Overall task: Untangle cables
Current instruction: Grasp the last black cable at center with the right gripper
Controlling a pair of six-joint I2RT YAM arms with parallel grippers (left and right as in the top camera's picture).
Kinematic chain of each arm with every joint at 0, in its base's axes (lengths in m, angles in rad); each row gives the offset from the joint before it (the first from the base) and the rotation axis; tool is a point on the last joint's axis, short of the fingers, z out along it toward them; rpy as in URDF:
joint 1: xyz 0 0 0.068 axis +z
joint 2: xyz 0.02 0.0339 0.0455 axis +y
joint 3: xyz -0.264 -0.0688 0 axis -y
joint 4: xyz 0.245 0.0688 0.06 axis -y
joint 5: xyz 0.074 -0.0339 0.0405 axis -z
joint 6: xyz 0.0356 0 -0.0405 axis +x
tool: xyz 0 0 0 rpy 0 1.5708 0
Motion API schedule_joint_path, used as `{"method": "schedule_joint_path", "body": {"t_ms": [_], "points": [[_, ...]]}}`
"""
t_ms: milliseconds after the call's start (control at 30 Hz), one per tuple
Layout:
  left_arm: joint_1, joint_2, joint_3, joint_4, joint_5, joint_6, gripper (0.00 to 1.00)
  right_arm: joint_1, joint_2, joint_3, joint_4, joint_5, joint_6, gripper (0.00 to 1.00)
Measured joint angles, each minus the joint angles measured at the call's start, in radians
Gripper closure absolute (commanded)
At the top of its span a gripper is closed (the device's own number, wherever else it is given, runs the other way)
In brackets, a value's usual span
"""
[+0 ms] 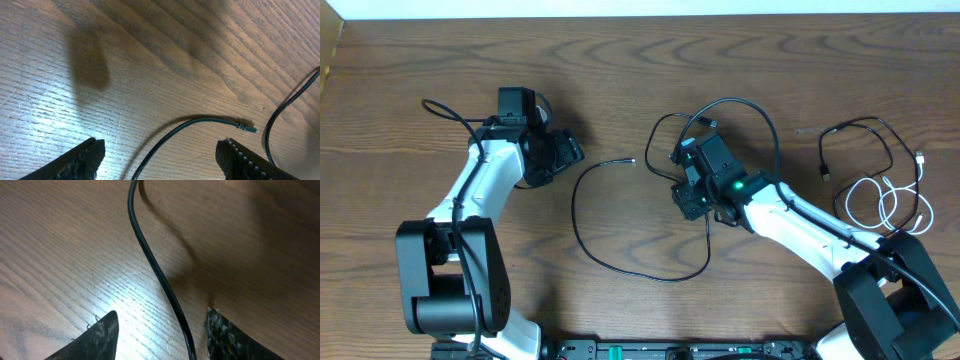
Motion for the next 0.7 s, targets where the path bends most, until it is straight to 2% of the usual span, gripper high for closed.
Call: {"method": "schedule_joint_path", "body": {"t_ms": [267, 300, 333, 700], "points": [[0.000, 0.000, 0.000, 0.000, 0.000, 0.000, 0.23, 0.000, 0.000, -0.049, 0.061, 0.000, 0.003, 0.79], [0.000, 0.000, 0.000, 0.000, 0.000, 0.000, 0.23, 0.000, 0.000, -0.051, 0.063, 0.000, 0.003, 0.85], [0.000, 0.000, 0.000, 0.000, 0.000, 0.000, 0.23, 0.000, 0.000, -0.053, 0.064, 0.000, 0.003, 0.97], [0.000, 0.000, 0.000, 0.000, 0.000, 0.000, 0.23, 0.000, -0.003, -0.048, 0.153, 0.026, -0.051, 0.99]]}}
